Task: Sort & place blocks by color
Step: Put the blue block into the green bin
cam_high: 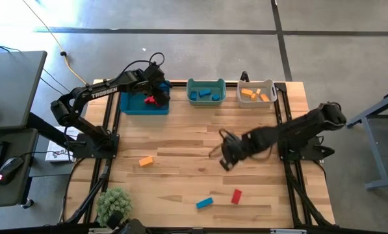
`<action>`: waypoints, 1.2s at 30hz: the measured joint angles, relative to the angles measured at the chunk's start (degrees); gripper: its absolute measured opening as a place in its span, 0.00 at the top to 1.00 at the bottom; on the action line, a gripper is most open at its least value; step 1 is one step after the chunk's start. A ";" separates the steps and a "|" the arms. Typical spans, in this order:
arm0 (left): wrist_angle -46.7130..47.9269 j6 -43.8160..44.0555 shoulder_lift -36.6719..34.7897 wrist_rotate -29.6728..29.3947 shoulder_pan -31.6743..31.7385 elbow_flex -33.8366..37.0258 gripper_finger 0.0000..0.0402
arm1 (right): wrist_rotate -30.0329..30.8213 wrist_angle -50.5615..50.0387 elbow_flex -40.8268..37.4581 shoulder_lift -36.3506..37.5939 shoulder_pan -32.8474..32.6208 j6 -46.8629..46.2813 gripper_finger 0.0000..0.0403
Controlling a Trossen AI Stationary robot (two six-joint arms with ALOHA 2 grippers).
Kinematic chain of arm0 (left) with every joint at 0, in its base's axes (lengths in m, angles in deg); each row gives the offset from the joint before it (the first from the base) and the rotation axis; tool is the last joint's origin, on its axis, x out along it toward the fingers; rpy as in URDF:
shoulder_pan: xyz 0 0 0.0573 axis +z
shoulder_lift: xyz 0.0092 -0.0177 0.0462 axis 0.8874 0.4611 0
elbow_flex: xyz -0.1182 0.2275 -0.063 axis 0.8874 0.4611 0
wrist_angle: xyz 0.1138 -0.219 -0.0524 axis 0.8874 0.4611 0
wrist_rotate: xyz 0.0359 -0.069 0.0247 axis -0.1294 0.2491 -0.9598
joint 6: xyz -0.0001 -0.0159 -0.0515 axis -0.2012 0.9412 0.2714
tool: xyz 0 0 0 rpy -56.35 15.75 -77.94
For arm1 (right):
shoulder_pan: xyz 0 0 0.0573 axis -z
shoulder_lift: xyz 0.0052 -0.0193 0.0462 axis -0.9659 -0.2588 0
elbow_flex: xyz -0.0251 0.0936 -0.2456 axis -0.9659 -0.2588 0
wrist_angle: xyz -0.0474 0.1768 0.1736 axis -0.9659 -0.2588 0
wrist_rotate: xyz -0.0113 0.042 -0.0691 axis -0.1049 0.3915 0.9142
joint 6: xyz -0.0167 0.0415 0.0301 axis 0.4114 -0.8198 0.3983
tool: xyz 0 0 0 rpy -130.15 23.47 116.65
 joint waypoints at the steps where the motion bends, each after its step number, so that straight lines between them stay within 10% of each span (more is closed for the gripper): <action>1: 0.03 0.02 0.00 0.00 0.00 0.00 0.69 | 0.62 0.00 0.00 0.53 2.13 3.07 0.77; 17: 1.14 6.54 0.00 4.88 0.00 -0.02 0.69 | -2.62 18.84 0.00 2.65 36.32 49.14 0.77; 36: 1.11 8.15 0.00 5.75 -0.01 -0.02 0.69 | -2.57 33.68 0.00 -8.43 48.93 60.30 0.77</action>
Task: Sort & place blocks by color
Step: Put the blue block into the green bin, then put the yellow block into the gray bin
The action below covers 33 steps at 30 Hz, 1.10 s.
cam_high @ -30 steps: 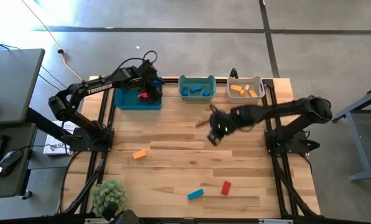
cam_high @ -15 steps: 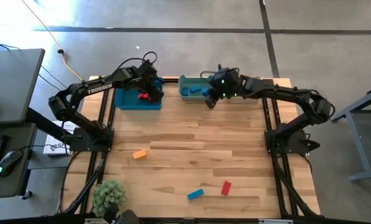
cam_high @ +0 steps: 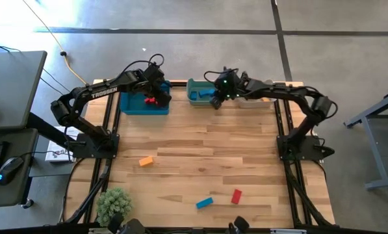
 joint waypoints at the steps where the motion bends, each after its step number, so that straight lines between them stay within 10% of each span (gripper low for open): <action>1: -0.01 0.00 0.00 0.02 0.00 0.00 0.69 | 0.04 0.08 0.00 -0.76 0.00 0.12 0.77; 10: 0.97 0.00 0.00 0.00 -0.01 0.00 0.61 | 1.96 0.39 0.00 -4.46 1.21 0.48 0.77; 19: 1.10 2.48 0.00 4.07 -0.48 0.00 0.50 | 1.97 0.97 0.02 -4.44 2.62 1.62 0.50; 33: 11.33 3.46 0.00 5.99 -10.16 0.00 0.50 | 0.44 -5.34 7.70 -4.04 2.58 4.42 0.50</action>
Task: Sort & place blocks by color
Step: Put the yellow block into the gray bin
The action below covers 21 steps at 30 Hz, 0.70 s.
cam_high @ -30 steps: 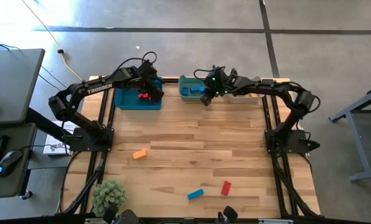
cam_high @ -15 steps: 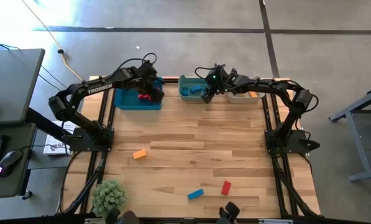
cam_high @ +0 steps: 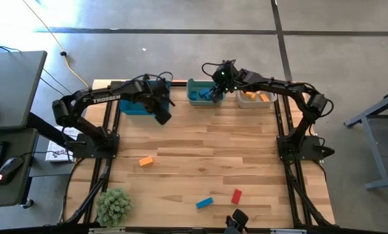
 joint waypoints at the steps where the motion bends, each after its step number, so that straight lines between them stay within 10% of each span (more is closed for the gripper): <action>1: 0.93 0.01 0.00 0.00 -1.02 0.00 0.51 | 0.01 -1.46 1.33 0.00 0.00 0.15 0.50; 21: 5.94 6.61 -0.07 0.00 -24.04 6.59 0.51 | 0.00 -18.61 14.05 0.04 -2.97 -5.95 0.49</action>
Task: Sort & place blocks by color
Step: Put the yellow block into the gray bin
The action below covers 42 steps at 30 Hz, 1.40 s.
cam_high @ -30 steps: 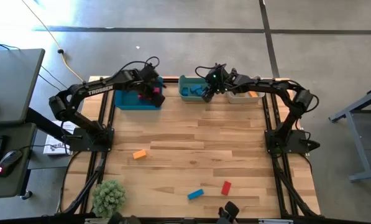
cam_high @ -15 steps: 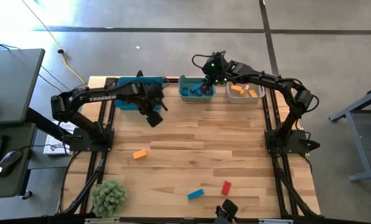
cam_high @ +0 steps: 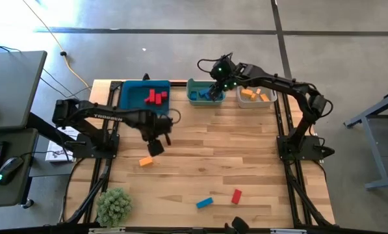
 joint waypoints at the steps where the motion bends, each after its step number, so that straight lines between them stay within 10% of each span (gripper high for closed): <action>1: -0.02 0.68 0.00 0.00 -1.19 0.52 0.51 | 0.02 -0.28 0.00 0.00 -0.54 -0.08 0.49; 42: -11.11 20.78 0.04 1.21 -22.02 14.36 0.51 | 8.65 -7.08 0.00 0.00 -12.18 -4.41 0.49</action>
